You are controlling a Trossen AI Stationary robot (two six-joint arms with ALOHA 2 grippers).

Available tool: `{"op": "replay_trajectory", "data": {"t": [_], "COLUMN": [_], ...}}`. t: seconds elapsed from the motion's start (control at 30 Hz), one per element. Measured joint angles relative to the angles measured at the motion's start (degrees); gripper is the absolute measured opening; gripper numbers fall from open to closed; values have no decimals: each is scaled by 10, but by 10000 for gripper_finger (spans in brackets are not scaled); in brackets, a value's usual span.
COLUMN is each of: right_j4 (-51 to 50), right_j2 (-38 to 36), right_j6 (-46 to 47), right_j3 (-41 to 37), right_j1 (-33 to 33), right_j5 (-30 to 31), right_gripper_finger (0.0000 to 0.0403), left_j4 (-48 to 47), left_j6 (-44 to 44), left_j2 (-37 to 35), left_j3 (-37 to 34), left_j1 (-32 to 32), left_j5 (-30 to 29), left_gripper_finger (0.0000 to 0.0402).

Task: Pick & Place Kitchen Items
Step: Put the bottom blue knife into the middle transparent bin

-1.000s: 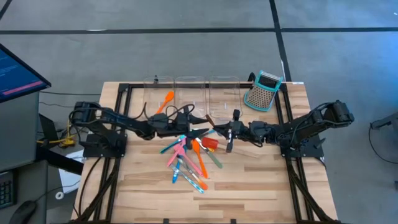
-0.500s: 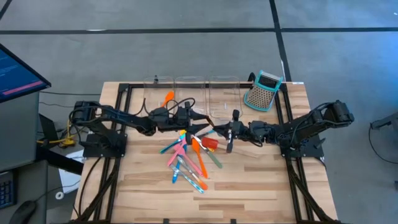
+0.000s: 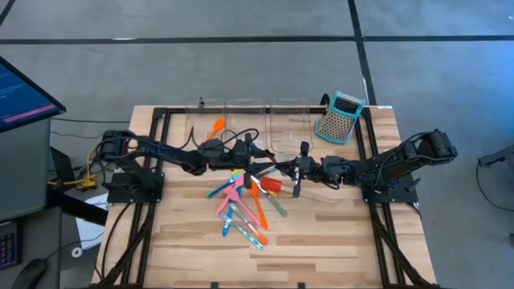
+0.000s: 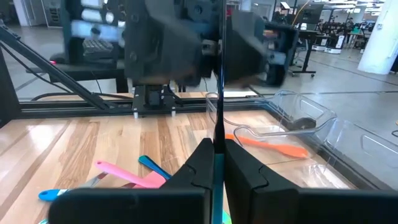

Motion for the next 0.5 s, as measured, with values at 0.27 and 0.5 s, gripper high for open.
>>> {"op": "replay_trajectory", "data": {"t": [0.27, 0.5], "right_j4": [0, 0], "right_j2": [0, 0], "right_j6": [-2, -5], "right_j3": [0, 1], "right_j1": [0, 0], "right_j5": [0, 0], "right_gripper_finger": [9, 9], "left_j4": [3, 3], "left_j6": [0, 0], "left_j2": [24, 15], "left_j3": [23, 23], "left_j1": [0, 0], "left_j5": [3, 18], "left_gripper_finger": [117, 95]}}
